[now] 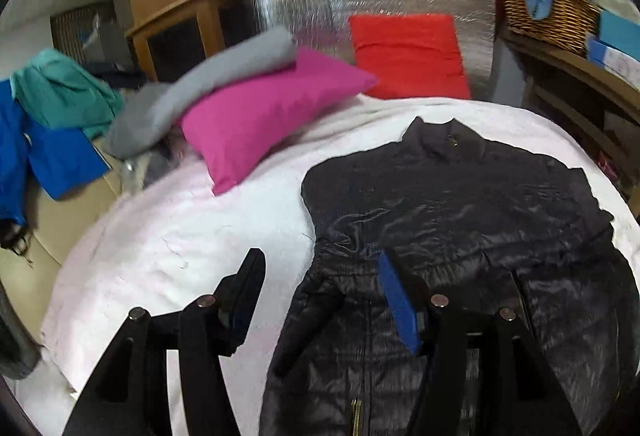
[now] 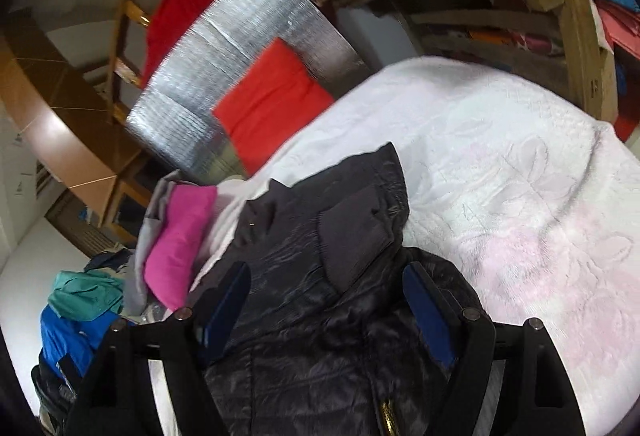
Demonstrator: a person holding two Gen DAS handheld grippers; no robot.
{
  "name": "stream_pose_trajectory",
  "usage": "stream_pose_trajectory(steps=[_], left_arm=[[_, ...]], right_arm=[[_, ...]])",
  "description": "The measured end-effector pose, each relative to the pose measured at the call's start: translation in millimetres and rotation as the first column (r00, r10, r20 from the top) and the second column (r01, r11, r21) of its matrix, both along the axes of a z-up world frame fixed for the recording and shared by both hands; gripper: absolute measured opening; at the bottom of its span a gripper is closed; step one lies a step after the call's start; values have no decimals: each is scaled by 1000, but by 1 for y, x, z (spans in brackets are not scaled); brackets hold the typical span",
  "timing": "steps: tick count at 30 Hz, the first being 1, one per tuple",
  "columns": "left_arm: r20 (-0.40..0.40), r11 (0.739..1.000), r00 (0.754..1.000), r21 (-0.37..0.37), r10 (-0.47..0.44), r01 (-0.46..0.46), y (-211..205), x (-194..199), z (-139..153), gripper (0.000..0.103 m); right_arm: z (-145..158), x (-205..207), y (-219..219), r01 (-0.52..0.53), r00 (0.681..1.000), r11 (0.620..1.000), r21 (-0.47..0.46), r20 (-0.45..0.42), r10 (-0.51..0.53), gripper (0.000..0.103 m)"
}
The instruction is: Fold large clothes
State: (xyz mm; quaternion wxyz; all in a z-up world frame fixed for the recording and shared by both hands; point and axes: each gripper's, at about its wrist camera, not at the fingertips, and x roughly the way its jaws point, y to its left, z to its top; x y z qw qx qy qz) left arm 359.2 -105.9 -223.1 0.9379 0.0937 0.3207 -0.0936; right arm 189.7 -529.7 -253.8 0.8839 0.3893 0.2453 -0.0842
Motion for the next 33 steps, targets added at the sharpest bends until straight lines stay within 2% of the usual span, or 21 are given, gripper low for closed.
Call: stream_pose_trajectory(steps=[7,11,19,23,29,33], left_arm=[[69,1000,998,22,-15,14,11,-49,17,61],[89,1000,996,19,-20,18,17,-71,21,61],[78,1000,997,20,-18,17,24,-97,14,62],[56,1000,998,21,-11,10,29,-108,3,62],[1,998,1000,56,-6,6,35,-122,-22,62],[-86,997,996,78,6,1,43,-129,-46,62]], right_arm=[[17,-53,16,-5,996,999,-41,84,8,81],[13,-74,23,-22,997,999,-48,68,25,81],[0,-103,39,-69,997,994,-88,23,71,81],[-9,-114,45,-89,996,992,-91,-3,89,81],[-32,-118,52,-109,988,991,-76,-114,100,81],[-45,-118,58,-126,977,989,-83,-183,109,81]])
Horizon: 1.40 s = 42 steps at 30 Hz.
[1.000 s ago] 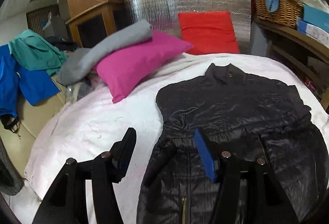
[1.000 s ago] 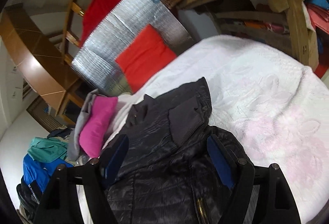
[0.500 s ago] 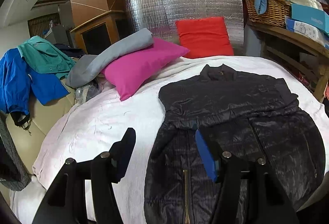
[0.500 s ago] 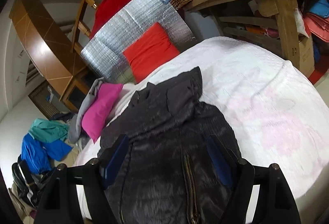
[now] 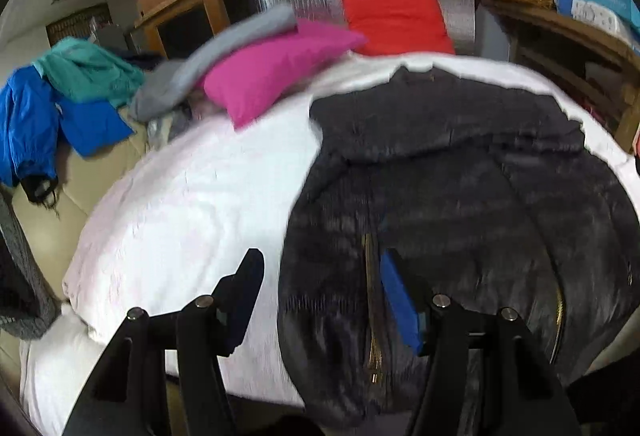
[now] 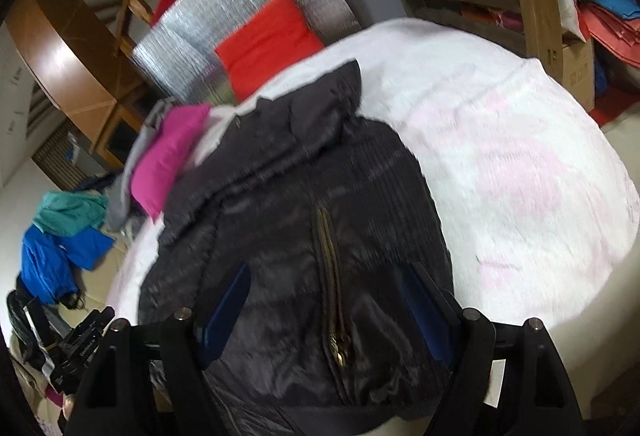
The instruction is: Fold large clothes
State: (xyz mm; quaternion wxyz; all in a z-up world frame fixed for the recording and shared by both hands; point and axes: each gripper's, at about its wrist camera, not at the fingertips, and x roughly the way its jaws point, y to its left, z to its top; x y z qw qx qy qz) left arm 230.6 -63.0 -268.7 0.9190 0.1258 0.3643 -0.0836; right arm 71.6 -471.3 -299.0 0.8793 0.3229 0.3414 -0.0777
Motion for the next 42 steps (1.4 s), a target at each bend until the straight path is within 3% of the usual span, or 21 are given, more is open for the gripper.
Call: stream_pose_trajectory(steps=[5,8,13,17,21,24,27,30,34,38,42], left_arm=[[-180,998,982,-4,61,-63,20,-4,-39,62],[-248,996,965,-11,81,-86,31,-12,-57,62],[-273,993,956,-27,103,-115,43,-15,-66,62],[-316,985,942,-89,115,-150,56,-10,-73,62],[-313,983,945,-119,95,-139,59,-13,-76,62],[-317,988,945,-104,80,-119,58,-14,-82,54],[-299,990,951,-92,77,-109,54,-18,-82,54],[-277,991,957,-78,83,-108,53,-20,-79,54],[-245,993,966,-58,85,-102,50,-22,-74,54],[-213,994,973,-45,86,-98,50,-27,-68,54],[-204,994,974,-37,95,-105,54,-27,-66,54]], right_arm=[[-10,-9,1,6,1000,1000,-3,-30,-6,81],[-18,-18,-4,21,999,1000,17,-48,-20,81],[-30,-25,-17,48,995,998,32,-84,-45,81],[-48,-24,-24,64,988,994,85,-143,-51,81],[-54,-17,-16,22,988,997,80,-156,-9,81],[-59,-8,-3,-31,985,997,67,-166,42,77],[-54,-6,16,-87,985,996,-26,-155,82,52],[-50,-9,20,-100,988,994,-50,-127,93,51],[-63,-11,5,-48,983,999,8,-176,49,51],[-66,-17,-4,-32,985,998,60,-166,41,53],[-65,-20,1,-54,986,998,35,-154,59,53]])
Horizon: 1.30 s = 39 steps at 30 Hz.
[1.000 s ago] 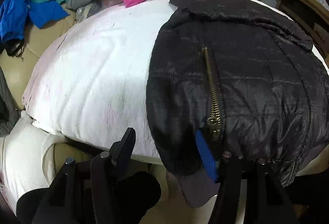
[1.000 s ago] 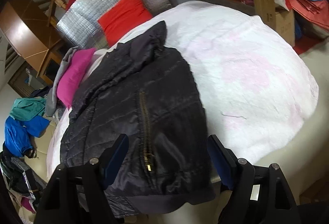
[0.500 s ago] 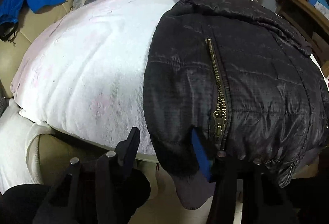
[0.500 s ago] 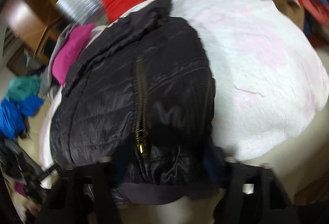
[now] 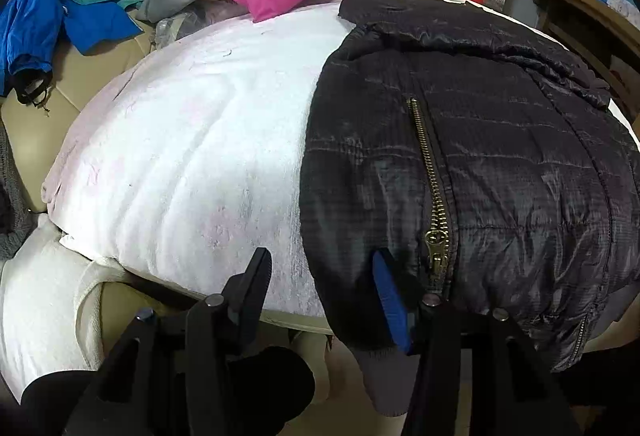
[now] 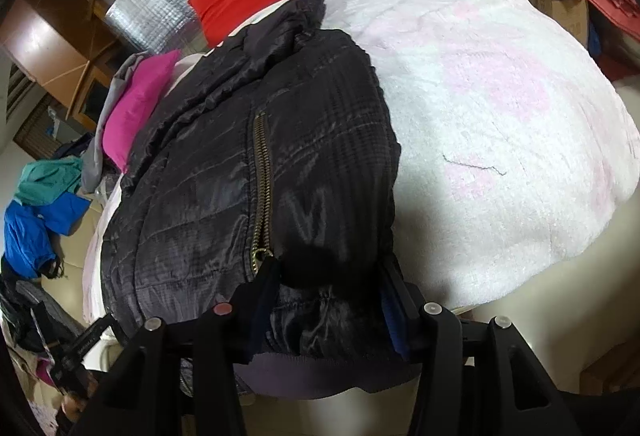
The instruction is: Fold large clothes
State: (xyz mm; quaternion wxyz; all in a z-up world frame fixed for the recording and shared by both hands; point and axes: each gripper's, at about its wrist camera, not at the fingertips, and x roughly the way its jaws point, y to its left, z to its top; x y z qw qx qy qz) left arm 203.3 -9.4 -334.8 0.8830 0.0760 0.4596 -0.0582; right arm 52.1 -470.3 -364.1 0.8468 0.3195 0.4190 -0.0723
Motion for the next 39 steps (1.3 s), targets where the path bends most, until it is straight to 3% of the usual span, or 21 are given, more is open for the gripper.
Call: stream_pose_trajectory(steps=[6,8,21,26,31,35,39], left_arm=[[3,1000,1000,25,1,-1,-1,7,-5,54],[-2,999,1000,37,0,0,-2,9,-8,54],[-66,997,997,74,-26,31,-11,3,-25,69],[-140,999,990,-36,-11,6,1,-18,-30,69],[-289,996,957,-86,-1,-25,5,-24,-56,70],[-314,992,949,-118,12,-51,8,-20,-60,71],[-338,986,941,-163,-10,-48,4,-11,-67,72]], right_arm=[[12,-2,22,-64,995,996,-70,73,69,54],[9,-1,24,-67,996,994,-85,56,72,54],[4,1,16,-47,999,998,-37,26,48,58],[6,-6,17,-71,997,996,-59,12,72,58],[-3,-11,12,-25,998,998,-58,-67,21,59],[-18,-13,12,-26,989,1000,2,-145,26,71],[-32,-11,21,-36,979,999,11,-200,37,74]])
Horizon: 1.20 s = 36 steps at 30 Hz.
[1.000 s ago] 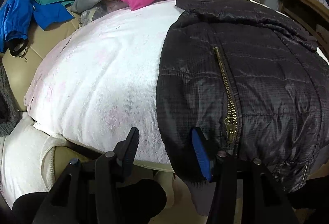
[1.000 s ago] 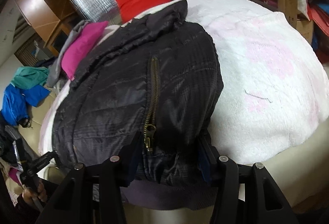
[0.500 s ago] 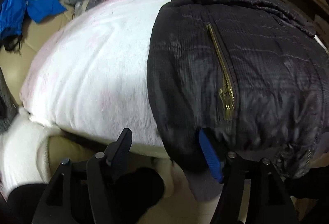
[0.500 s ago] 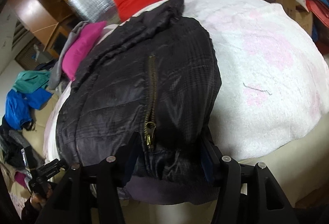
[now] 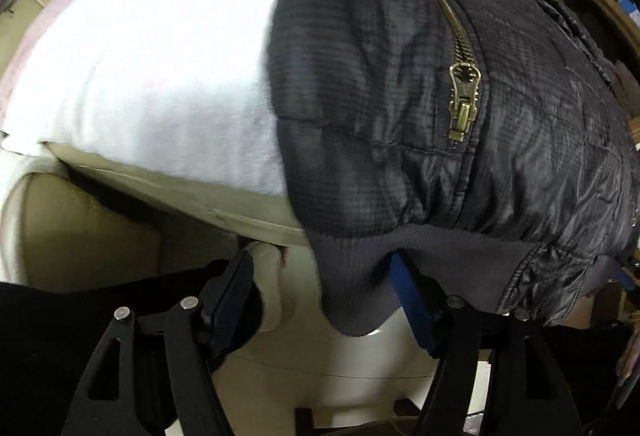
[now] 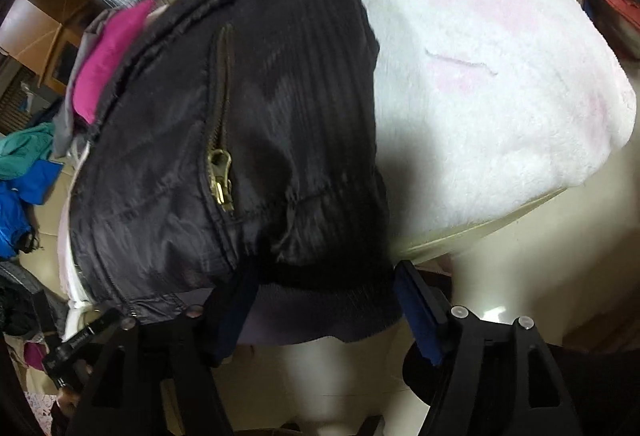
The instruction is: Fold large clothes
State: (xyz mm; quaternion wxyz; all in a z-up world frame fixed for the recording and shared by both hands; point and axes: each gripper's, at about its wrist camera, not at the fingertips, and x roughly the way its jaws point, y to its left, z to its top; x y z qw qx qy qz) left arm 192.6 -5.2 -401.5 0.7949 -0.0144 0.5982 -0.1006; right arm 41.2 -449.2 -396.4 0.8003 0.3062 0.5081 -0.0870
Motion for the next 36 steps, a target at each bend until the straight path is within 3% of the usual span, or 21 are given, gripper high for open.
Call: stream_pose_trajectory(steps=[4,5,6,7,8,12,14,15,16,19,23,24,25,27,28,29,33,36], left_arm=[[-30,997,999,-75,-11,8,-1,2,-6,71],[-24,996,1000,-93,-14,11,-1,0,-6,67],[-14,994,1000,-111,-20,18,0,-2,-4,47],[-5,992,1000,-125,-30,29,0,-1,-2,34],[12,991,999,-125,-43,44,-1,-4,2,33],[27,992,998,-106,-64,66,-8,-7,3,31],[4,993,998,-107,-59,59,-8,-8,0,32],[-13,993,998,-103,-57,55,-5,-3,-7,39],[-45,994,998,-101,-51,47,-6,-1,-12,48],[-106,994,994,-106,-33,22,-1,9,-25,54],[-109,989,993,-147,-41,24,1,10,-29,54],[-102,987,994,-159,-45,28,-1,10,-29,50],[-91,984,995,-174,-50,34,-4,10,-25,35],[-61,980,996,-191,-65,52,-2,9,-17,19],[-44,978,997,-200,-68,58,-1,8,-13,12],[-37,976,997,-210,-70,61,0,8,-9,11],[54,954,991,-271,-119,130,3,-5,20,9],[136,923,982,-343,-134,174,7,-9,39,9]], right_arm=[[-4,3,-3,5,1000,1000,9,22,-5,72],[-3,2,-2,-8,999,1000,7,33,8,59],[0,1,-1,-28,998,999,16,58,27,52],[3,-1,0,-42,997,999,17,71,41,46],[7,-3,3,-56,995,998,1,85,55,41],[14,-3,13,-102,989,994,-33,107,105,40],[6,0,11,-91,993,995,-28,77,93,45],[3,1,8,-69,995,998,-5,70,69,48],[0,2,5,-47,998,999,23,54,45,55],[-9,4,-2,-1,1000,998,64,17,0,73],[-14,4,-3,10,1000,997,79,10,-11,75],[-15,4,-4,0,1000,995,100,20,-2,73],[-15,3,-6,-22,999,993,119,38,17,54],[-11,1,-2,-62,996,988,139,78,51,41],[-8,0,-1,-71,995,989,130,82,61,24],[-3,-2,3,-96,992,987,126,97,84,16],[31,-11,11,-159,966,977,141,224,125,16],[52,-15,11,-216,921,945,246,374,113,16]])
